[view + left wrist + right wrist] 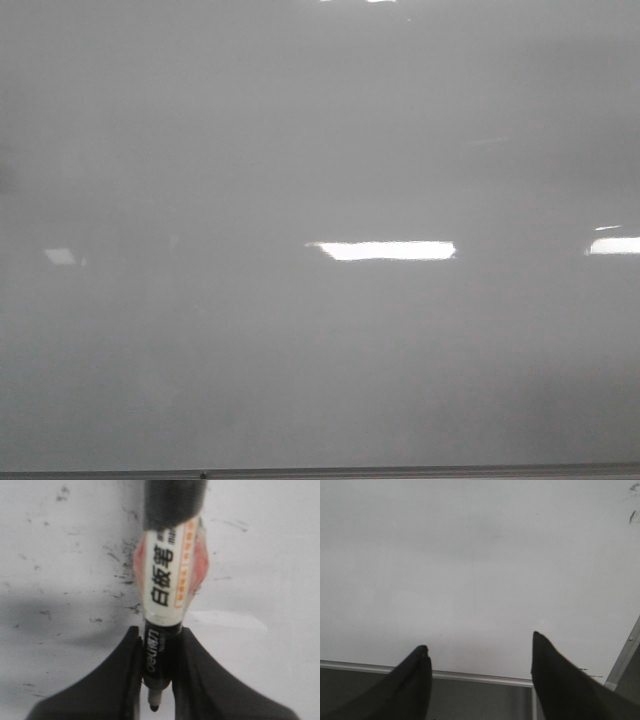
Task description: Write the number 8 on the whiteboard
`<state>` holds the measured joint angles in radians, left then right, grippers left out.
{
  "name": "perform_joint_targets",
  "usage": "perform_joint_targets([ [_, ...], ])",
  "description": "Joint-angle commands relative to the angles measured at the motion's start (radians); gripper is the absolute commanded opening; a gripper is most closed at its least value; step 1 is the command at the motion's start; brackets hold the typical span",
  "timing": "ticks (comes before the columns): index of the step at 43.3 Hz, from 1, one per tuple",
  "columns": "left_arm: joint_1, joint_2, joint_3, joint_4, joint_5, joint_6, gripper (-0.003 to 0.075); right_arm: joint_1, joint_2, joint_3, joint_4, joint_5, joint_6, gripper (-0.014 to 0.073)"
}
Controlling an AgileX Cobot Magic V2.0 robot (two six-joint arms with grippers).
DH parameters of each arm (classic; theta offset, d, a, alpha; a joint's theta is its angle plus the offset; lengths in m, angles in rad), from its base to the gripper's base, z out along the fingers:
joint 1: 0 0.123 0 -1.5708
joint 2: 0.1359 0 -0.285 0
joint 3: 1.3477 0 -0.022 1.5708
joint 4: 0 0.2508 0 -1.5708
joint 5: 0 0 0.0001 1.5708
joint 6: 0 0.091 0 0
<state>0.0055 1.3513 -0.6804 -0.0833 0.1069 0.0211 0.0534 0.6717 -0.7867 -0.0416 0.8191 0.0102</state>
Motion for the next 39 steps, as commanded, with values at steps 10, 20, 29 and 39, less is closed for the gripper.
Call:
perform_joint_targets([
  [10,-0.011,-0.215,-0.214,0.000,0.498,0.134,-0.0020,0.001,0.005,-0.068,-0.008,-0.058,-0.010,0.0466],
  [20,-0.121,-0.209,-0.359,-0.112,0.785,0.384,-0.0021,0.002,0.052,-0.068,0.022,-0.048,-0.010,0.0466],
  [29,-0.308,-0.139,-0.367,-0.230,0.817,0.628,-0.0021,0.044,0.135,-0.080,0.099,0.009,-0.105,0.0466],
  [39,-0.543,-0.036,-0.368,-0.237,0.807,0.730,-0.0020,0.180,0.250,-0.146,0.203,0.090,-0.322,0.0466],
])
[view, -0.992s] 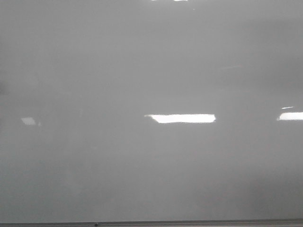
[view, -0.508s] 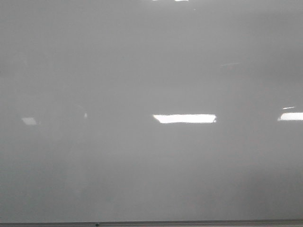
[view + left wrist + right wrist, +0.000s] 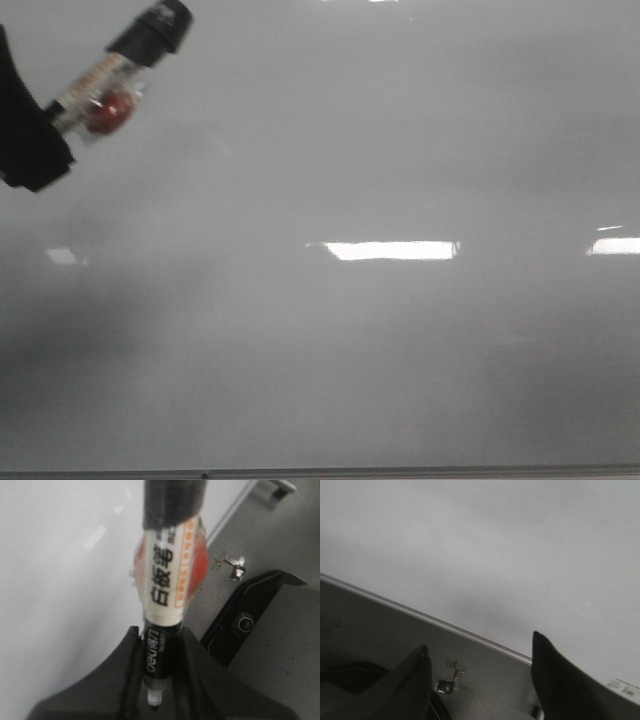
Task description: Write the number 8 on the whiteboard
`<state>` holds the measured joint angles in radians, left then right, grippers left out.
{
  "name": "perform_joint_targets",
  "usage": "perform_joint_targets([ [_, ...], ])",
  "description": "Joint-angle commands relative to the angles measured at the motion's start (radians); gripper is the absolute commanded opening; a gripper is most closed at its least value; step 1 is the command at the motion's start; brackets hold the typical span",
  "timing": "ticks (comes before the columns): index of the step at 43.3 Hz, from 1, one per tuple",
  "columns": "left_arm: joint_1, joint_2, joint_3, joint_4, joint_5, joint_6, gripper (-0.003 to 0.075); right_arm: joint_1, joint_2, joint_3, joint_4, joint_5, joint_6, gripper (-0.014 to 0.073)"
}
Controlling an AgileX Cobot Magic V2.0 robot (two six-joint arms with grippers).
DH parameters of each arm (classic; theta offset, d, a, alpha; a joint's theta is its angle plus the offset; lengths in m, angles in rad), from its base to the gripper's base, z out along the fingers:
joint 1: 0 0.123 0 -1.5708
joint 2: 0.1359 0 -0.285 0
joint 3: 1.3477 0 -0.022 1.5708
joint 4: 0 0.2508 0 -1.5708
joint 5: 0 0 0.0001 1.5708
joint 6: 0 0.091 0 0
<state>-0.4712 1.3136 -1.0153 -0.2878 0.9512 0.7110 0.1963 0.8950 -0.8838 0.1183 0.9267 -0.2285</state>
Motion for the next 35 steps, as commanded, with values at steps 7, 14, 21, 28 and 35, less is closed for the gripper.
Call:
perform_joint_targets([
  [7,-0.198,0.049,-0.070,-0.033,-0.043,0.092,-0.0021,0.134,0.101,-0.080,0.109,0.041,-0.272,0.0466],
  [14,-0.292,0.066,-0.109,-0.029,-0.062,0.135,-0.0020,0.247,0.162,-0.105,0.236,0.086,-0.514,0.0466],
  [21,-0.341,0.066,-0.109,-0.029,-0.067,0.169,-0.0020,0.310,0.202,-0.108,0.358,0.036,-0.670,0.0466],
  [28,-0.364,0.066,-0.109,-0.029,-0.084,0.169,-0.0020,0.329,0.248,-0.108,0.545,0.004,-0.829,0.0466],
  [35,-0.366,0.066,-0.109,-0.029,-0.084,0.169,-0.0020,0.330,0.289,-0.109,0.643,-0.027,-0.913,0.0466],
])
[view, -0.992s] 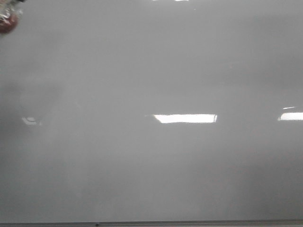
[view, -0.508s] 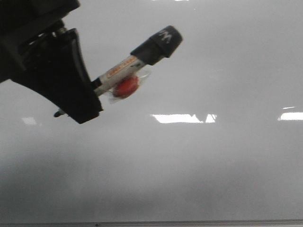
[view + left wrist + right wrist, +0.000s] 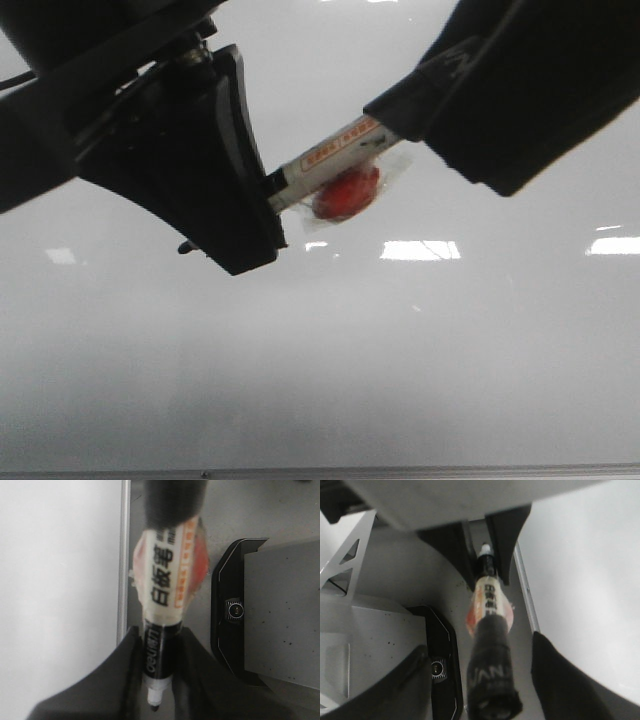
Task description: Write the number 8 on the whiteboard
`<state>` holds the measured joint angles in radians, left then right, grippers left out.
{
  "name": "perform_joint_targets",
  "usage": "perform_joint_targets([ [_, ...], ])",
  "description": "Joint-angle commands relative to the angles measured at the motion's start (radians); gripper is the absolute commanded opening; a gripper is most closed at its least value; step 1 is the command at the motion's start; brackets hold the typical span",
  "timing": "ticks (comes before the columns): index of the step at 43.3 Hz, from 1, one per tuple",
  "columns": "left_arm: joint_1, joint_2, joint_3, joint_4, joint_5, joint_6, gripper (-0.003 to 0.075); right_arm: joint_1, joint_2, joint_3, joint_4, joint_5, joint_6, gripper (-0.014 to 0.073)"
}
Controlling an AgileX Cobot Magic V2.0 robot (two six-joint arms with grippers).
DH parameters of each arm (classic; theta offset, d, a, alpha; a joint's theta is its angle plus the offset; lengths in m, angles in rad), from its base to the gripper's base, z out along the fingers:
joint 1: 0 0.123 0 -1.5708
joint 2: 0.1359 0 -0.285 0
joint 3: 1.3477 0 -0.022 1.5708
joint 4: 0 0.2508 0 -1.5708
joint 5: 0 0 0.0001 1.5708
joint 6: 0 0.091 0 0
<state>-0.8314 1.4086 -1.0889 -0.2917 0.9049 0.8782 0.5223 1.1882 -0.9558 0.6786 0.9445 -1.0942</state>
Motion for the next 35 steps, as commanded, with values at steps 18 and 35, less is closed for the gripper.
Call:
perform_joint_targets([
  [18,-0.006,-0.028,-0.036,-0.025,-0.038,0.002,-0.0020,0.004,0.013,-0.037,0.105,-0.055,-0.047,0.0188],
  [35,0.005,-0.051,-0.040,-0.015,-0.046,-0.062,0.0388,0.004,0.008,-0.037,0.086,-0.033,-0.045,-0.0090],
])
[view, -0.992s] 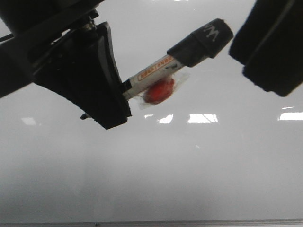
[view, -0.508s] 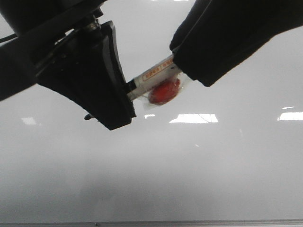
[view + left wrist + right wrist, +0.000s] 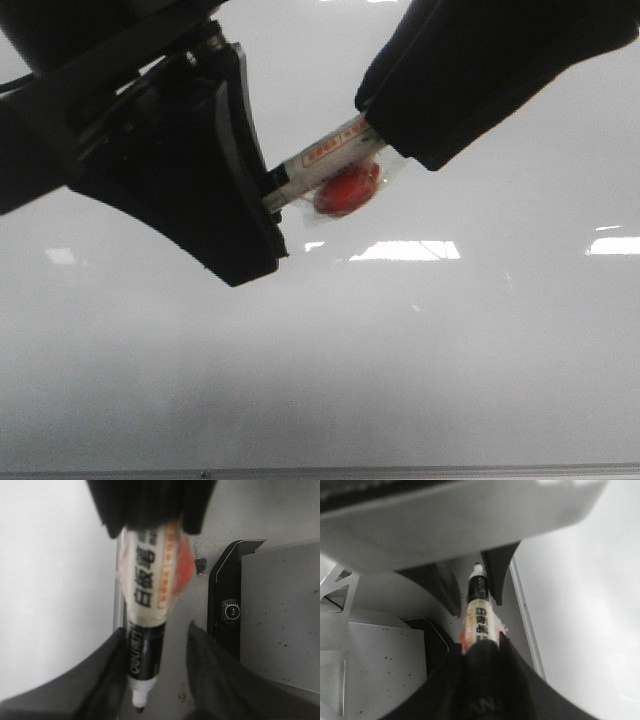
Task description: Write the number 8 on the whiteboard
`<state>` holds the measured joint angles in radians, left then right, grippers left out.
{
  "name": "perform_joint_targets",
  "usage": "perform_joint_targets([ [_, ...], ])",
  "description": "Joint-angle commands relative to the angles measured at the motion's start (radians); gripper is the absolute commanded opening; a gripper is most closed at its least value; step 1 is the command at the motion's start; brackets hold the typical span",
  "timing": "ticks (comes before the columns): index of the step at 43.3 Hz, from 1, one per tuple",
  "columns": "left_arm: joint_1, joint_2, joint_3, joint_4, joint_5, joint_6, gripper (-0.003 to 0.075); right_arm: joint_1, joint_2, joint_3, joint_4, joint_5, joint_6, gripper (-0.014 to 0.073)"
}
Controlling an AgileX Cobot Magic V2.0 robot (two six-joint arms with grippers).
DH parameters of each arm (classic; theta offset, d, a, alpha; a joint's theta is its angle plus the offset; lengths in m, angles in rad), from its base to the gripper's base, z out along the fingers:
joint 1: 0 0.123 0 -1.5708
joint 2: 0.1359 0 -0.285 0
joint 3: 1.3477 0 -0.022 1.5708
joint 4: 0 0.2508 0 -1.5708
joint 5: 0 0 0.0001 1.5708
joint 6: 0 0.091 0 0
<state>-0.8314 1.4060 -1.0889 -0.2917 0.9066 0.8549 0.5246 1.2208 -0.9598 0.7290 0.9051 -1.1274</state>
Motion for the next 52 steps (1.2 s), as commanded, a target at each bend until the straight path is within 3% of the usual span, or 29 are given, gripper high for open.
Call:
perform_joint_targets([
  [1,0.012,-0.059,-0.042,-0.013,-0.048,-0.040,0.0404,0.002,-0.029,-0.033,0.026,0.007,-0.007,-0.0090],
  [5,0.047,-0.112,-0.046,-0.010,-0.038,-0.058,0.0408,-0.006,-0.057,-0.033,-0.060,-0.003,0.060,-0.0090],
  [14,0.190,-0.271,-0.046,-0.010,-0.026,-0.157,0.0408,-0.131,-0.158,-0.033,-0.376,-0.023,0.445,-0.0090],
  [20,0.264,-0.341,-0.046,-0.010,-0.010,-0.221,0.0408,-0.287,-0.226,0.029,-0.349,-0.094,0.640,-0.0090],
  [25,0.278,-0.358,-0.046,-0.019,-0.012,-0.221,0.0408,-0.339,-0.253,0.120,-0.251,-0.279,0.649,-0.0090],
  [33,0.278,-0.340,-0.046,-0.024,-0.012,-0.221,0.0408,-0.339,-0.238,0.109,-0.236,-0.389,0.641,-0.0097],
  [52,0.278,-0.306,-0.046,-0.025,-0.012,-0.221,0.0408,-0.339,-0.087,-0.025,-0.236,-0.439,0.641,-0.0107],
])
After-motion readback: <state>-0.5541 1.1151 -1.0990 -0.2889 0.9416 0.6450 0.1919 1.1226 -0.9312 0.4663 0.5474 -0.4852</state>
